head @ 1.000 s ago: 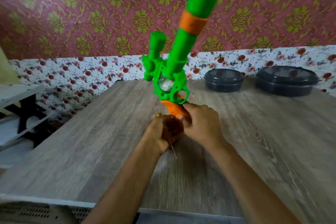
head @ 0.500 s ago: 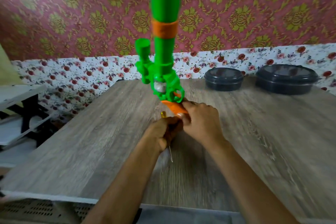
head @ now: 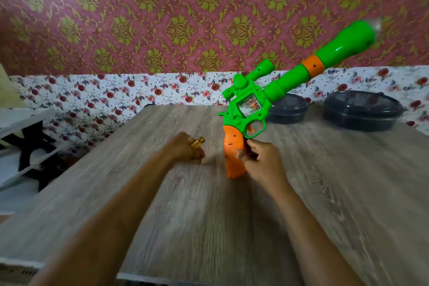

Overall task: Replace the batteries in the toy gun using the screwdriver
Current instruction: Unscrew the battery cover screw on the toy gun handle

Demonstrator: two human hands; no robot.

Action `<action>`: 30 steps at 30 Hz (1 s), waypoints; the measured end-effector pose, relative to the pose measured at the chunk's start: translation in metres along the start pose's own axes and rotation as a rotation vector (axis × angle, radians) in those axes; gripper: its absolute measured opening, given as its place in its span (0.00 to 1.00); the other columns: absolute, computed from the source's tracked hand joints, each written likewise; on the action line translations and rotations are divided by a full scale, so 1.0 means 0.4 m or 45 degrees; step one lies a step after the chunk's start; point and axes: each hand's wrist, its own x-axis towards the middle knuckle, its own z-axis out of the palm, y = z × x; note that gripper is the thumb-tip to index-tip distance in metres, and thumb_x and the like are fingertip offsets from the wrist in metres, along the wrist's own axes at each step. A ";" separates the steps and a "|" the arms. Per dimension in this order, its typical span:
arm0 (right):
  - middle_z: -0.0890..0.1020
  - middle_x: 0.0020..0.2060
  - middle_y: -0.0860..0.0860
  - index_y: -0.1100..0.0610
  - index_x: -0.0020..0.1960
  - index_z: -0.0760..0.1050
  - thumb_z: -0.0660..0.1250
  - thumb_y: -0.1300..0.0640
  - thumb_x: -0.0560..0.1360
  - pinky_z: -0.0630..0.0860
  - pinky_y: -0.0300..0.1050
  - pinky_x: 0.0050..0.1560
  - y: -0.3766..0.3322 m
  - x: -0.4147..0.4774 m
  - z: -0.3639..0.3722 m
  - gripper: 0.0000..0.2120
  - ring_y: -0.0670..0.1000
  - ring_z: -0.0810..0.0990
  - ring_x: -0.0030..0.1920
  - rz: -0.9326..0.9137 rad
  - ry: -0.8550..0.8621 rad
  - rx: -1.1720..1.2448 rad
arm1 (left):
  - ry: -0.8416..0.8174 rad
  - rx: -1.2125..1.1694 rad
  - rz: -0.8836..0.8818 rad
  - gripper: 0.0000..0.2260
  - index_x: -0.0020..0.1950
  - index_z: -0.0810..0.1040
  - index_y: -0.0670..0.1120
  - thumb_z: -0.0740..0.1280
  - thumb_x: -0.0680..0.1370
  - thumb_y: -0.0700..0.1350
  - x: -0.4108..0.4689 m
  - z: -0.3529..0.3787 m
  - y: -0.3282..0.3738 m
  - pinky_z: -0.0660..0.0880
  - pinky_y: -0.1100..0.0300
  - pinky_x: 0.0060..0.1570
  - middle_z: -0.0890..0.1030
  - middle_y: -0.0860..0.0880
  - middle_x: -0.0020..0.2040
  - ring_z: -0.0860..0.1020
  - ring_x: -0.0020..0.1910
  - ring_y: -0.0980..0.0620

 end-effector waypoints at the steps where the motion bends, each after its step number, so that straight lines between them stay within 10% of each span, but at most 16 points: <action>1: 0.84 0.46 0.61 0.64 0.49 0.79 0.70 0.57 0.70 0.77 0.56 0.50 0.001 0.002 0.006 0.12 0.59 0.82 0.48 0.002 -0.009 0.014 | 0.042 0.180 -0.002 0.08 0.48 0.84 0.42 0.72 0.71 0.41 0.016 -0.016 0.005 0.71 0.61 0.36 0.81 0.43 0.41 0.78 0.44 0.48; 6: 0.83 0.48 0.63 0.68 0.50 0.79 0.71 0.60 0.70 0.76 0.57 0.54 0.004 0.007 0.030 0.12 0.60 0.81 0.50 0.021 -0.046 0.122 | 0.127 0.611 0.061 0.11 0.51 0.82 0.37 0.69 0.73 0.43 0.098 -0.039 -0.003 0.73 0.57 0.42 0.81 0.41 0.46 0.80 0.46 0.45; 30: 0.81 0.52 0.54 0.63 0.61 0.75 0.69 0.59 0.72 0.73 0.43 0.57 0.043 0.020 0.037 0.19 0.47 0.77 0.51 0.255 -0.101 0.512 | 0.268 0.651 0.344 0.05 0.46 0.82 0.41 0.68 0.75 0.41 0.131 0.002 -0.065 0.69 0.61 0.42 0.82 0.43 0.45 0.79 0.46 0.47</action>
